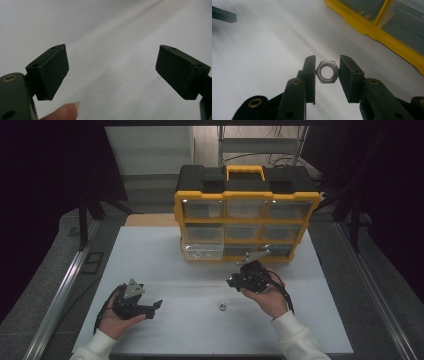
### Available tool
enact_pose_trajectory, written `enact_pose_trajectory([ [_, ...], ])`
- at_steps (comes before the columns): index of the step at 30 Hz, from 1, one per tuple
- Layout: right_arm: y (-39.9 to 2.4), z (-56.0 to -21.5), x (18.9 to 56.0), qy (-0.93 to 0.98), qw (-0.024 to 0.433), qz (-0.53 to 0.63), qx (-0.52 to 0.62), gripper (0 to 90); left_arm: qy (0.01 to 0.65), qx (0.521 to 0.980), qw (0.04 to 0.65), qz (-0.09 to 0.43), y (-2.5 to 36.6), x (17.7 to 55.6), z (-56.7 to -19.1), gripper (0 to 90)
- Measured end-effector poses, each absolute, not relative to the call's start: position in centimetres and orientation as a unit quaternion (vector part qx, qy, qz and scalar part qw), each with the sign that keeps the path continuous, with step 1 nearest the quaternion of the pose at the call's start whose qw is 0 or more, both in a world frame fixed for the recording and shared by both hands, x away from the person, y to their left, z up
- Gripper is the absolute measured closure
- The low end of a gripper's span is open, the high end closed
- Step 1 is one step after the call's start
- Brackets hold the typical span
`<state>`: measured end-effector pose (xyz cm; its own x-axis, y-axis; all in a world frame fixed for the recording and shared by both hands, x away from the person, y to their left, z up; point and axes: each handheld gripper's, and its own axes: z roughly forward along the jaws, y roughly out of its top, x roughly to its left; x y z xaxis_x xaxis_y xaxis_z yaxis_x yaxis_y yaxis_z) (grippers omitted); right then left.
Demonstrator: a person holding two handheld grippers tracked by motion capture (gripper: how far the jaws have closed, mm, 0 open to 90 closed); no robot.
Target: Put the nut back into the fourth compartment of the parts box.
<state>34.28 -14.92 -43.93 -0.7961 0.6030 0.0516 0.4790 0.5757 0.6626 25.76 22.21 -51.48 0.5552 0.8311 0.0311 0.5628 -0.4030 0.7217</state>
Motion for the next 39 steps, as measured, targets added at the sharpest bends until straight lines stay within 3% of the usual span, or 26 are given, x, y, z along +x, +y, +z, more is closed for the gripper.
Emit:
enact_pose_trajectory([
  [39, -14.8, -42.4, 33.8, 0.873, 0.101, 0.368, 0.303, 67.9, 0.427, 0.816, 0.335, 0.197, 22.1, 25.9, -51.7, 12.2],
])
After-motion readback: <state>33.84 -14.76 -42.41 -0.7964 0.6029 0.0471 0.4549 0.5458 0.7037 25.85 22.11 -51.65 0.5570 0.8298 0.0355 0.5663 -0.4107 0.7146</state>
